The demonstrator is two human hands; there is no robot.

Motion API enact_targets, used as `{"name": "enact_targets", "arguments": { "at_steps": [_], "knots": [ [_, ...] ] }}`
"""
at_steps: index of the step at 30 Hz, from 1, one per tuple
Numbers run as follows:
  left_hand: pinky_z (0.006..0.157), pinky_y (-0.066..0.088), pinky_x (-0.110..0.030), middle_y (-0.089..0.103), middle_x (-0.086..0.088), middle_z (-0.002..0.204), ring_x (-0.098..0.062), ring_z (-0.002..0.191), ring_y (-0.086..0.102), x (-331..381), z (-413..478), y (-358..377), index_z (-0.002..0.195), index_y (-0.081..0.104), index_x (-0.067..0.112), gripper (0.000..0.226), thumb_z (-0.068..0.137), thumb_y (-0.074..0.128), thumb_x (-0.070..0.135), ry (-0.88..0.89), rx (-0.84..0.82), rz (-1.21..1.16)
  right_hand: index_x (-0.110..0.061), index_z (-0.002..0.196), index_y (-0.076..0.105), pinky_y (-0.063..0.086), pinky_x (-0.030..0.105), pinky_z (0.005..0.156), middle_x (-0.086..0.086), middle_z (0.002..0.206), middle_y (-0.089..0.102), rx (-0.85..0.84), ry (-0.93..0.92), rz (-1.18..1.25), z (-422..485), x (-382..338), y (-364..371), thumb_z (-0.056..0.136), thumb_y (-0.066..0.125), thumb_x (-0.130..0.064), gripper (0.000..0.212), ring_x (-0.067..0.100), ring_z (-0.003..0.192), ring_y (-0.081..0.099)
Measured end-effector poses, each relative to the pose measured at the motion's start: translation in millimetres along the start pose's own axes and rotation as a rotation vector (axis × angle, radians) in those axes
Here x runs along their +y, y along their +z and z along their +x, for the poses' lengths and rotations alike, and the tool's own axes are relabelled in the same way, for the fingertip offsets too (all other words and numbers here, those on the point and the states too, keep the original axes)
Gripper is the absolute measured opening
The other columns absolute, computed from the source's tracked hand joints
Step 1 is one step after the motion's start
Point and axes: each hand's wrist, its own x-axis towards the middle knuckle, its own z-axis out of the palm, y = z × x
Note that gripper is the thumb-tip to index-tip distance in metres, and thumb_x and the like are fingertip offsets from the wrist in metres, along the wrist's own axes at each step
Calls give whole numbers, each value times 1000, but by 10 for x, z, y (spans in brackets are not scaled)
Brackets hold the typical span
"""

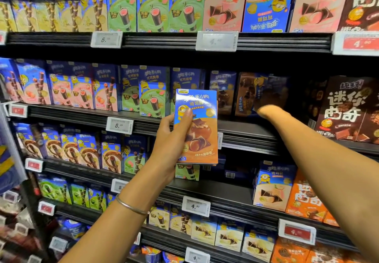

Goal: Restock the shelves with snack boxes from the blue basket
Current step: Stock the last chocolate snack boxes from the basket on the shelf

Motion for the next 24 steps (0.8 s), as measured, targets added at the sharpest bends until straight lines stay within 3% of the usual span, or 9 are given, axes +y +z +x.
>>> {"name": "enact_targets", "arguments": {
  "at_steps": [5, 12, 17, 19, 21, 22, 24],
  "knots": [
    [76, 65, -42, 81, -1, 106, -23, 94, 79, 1, 17, 7, 129, 57, 23, 55, 88, 71, 58, 2, -6, 12, -5, 161, 14, 14, 45, 124, 19, 167, 16, -3, -5, -73, 36, -31, 42, 109, 39, -31, 63, 37, 152, 20],
    [85, 64, -50, 81, -2, 107, -24, 95, 79, -23, 36, 7, 128, 58, 24, 54, 89, 72, 58, 0, -7, 21, -5, 151, 40, 31, 50, 117, 22, 153, 42, 17, -42, -29, 193, 7, 196, 107, 43, -35, 53, 40, 138, 42],
    [84, 64, -48, 81, -1, 106, -23, 94, 79, -21, 42, 14, 128, 57, 24, 58, 87, 72, 62, 5, -18, 36, -11, 157, 33, 29, 47, 120, 18, 160, 35, -96, -5, 60, 218, 88, 201, 103, 52, -42, 64, 37, 144, 37],
    [80, 65, -45, 81, 0, 105, -22, 93, 79, -22, 42, 25, 127, 57, 24, 56, 87, 71, 61, 6, -22, 37, -8, 154, 38, 32, 45, 118, 18, 159, 37, -189, 35, 6, 115, 75, 78, 105, 48, -37, 57, 35, 142, 40],
    [78, 65, -42, 81, 0, 104, -22, 93, 79, -31, 35, 48, 126, 57, 25, 54, 88, 70, 61, -2, -32, 33, -1, 139, 55, 42, 38, 102, 24, 147, 50, -189, 45, 19, -108, -3, -109, 105, 44, -29, 45, 34, 126, 53],
    [78, 65, -42, 81, 0, 103, -22, 93, 79, -33, 30, 65, 126, 57, 25, 53, 88, 70, 61, -6, -34, 29, 2, 127, 62, 42, 35, 89, 26, 136, 58, -138, 19, 39, -245, -52, -195, 103, 46, -27, 41, 35, 115, 57],
    [83, 64, -47, 81, -1, 104, -23, 95, 79, -32, 20, 106, 126, 57, 25, 53, 89, 70, 61, -11, -36, 16, 2, 112, 66, 45, 35, 80, 22, 117, 66, -10, -15, 206, -587, -147, -349, 99, 55, -33, 38, 36, 103, 62]
  ]
}}
